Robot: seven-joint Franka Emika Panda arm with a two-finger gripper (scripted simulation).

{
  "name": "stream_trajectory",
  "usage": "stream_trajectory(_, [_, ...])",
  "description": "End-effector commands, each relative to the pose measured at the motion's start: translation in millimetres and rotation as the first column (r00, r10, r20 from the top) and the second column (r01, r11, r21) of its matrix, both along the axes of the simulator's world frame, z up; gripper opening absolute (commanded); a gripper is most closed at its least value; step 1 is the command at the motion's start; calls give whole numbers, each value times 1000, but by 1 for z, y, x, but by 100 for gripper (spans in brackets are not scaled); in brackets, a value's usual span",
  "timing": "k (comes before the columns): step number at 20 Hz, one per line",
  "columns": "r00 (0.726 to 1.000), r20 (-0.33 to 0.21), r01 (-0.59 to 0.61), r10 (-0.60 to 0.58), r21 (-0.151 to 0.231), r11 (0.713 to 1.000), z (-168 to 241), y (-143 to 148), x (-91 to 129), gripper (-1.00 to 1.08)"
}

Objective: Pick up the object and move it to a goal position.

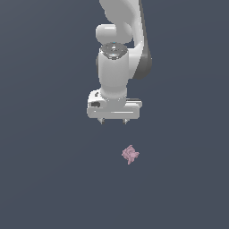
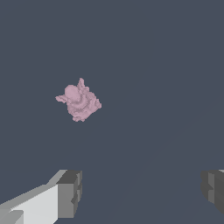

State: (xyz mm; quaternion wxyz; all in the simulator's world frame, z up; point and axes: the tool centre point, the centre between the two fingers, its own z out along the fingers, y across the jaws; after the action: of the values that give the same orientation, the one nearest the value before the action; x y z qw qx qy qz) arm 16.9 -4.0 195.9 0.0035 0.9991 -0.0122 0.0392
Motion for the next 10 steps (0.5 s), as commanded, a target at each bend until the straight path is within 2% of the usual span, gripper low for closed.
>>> stream_trajectory(1, [1000, 0, 0, 0, 0, 1000, 0, 0, 0, 100])
stream_trajectory(10, [1000, -24, 0, 0, -17, 1000, -4, 3, -2, 100])
